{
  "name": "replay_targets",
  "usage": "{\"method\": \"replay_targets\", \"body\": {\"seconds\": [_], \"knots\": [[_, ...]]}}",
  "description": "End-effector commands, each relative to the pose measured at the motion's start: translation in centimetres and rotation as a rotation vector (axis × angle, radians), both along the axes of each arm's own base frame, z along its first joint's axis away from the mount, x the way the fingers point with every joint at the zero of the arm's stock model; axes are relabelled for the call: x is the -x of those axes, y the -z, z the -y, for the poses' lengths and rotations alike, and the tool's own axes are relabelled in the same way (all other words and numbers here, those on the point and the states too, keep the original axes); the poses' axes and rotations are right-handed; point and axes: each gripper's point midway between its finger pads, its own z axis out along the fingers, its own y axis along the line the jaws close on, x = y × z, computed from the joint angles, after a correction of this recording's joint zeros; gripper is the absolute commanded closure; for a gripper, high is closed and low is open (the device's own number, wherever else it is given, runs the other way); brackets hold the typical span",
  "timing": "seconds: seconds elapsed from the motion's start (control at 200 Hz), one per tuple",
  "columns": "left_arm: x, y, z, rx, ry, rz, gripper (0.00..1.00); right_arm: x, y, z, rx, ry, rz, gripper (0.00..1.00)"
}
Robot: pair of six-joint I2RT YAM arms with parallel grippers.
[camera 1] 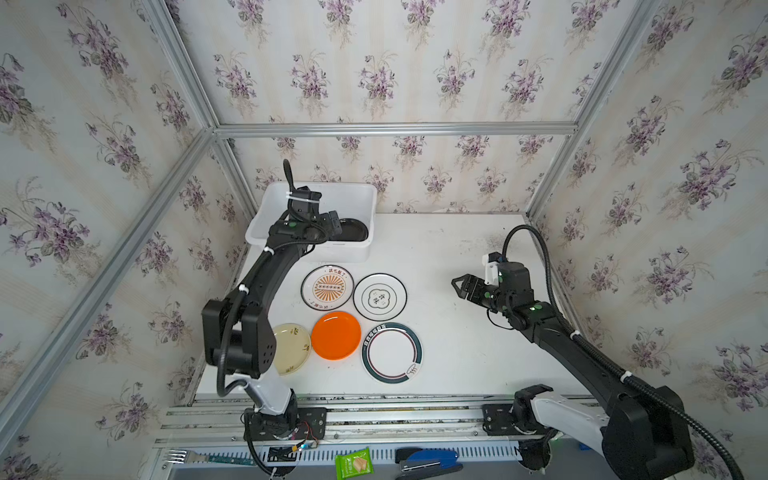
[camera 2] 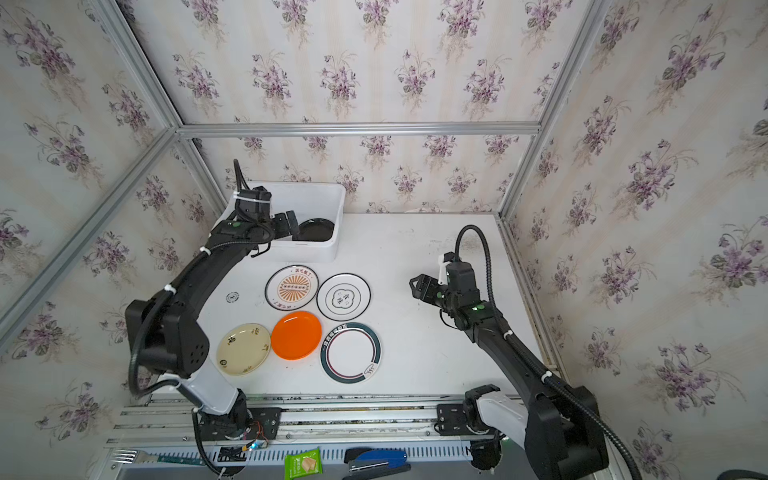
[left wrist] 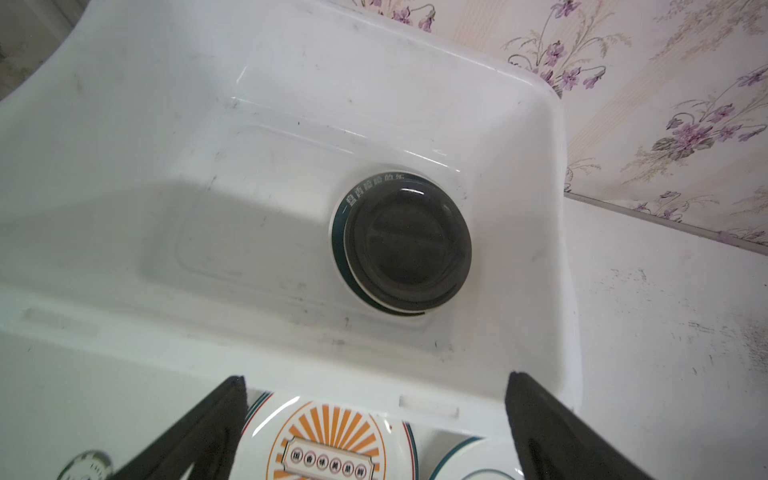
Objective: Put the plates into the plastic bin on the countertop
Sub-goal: 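Withdraw the left gripper from the bin toward the cream plate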
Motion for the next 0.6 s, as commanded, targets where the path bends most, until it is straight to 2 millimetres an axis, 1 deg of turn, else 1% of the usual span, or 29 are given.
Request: {"method": "replay_targets", "body": {"seconds": [0.0,0.095,0.14,0.15,0.175,0.19,0.23,0.355,0.405,0.455,0.595], "knots": [[2.7,-1.4,-1.8,0.008,-0.109,0.069,0.01,0.1,0.3,0.0,0.006,-0.008,-0.001,0.23],[6.4,-1.1,-2.8,0.035,-0.163,0.084,0.01,-0.1,0.1,-0.5,-0.034,-0.014,0.022,0.23],[8.2,-0.6,-3.3,0.048,-0.185,0.085,0.01,-0.3,-0.2,-0.8,-0.046,-0.028,0.035,0.23],[8.5,-0.7,-3.4,0.051,-0.190,0.091,0.01,-0.3,-0.2,-0.9,-0.047,-0.031,0.037,0.24],[9.4,0.1,-3.6,0.053,-0.205,0.082,0.01,-0.4,-0.3,-1.0,-0.049,-0.037,0.042,0.23],[10.2,-0.4,-3.9,0.059,-0.213,0.101,0.01,-0.5,-0.4,-1.1,-0.050,-0.043,0.045,0.23],[11.5,0.0,-4.3,0.058,-0.232,0.102,0.01,-0.6,-0.6,-1.2,-0.049,-0.055,0.055,0.23],[16.5,1.9,-6.7,0.003,-0.342,0.014,0.01,-0.7,-1.0,-1.3,-0.050,-0.060,0.081,0.24],[18.4,3.0,-7.5,-0.012,-0.380,-0.028,0.01,-0.6,-1.1,-1.3,-0.054,-0.060,0.097,0.23],[20.1,4.3,-7.8,-0.001,-0.404,-0.066,0.01,-0.6,-1.3,-1.3,-0.055,-0.062,0.114,0.23],[23.7,8.8,-7.5,0.072,-0.435,-0.161,0.01,-0.3,-1.4,-1.0,-0.039,-0.057,0.115,0.23]]}}
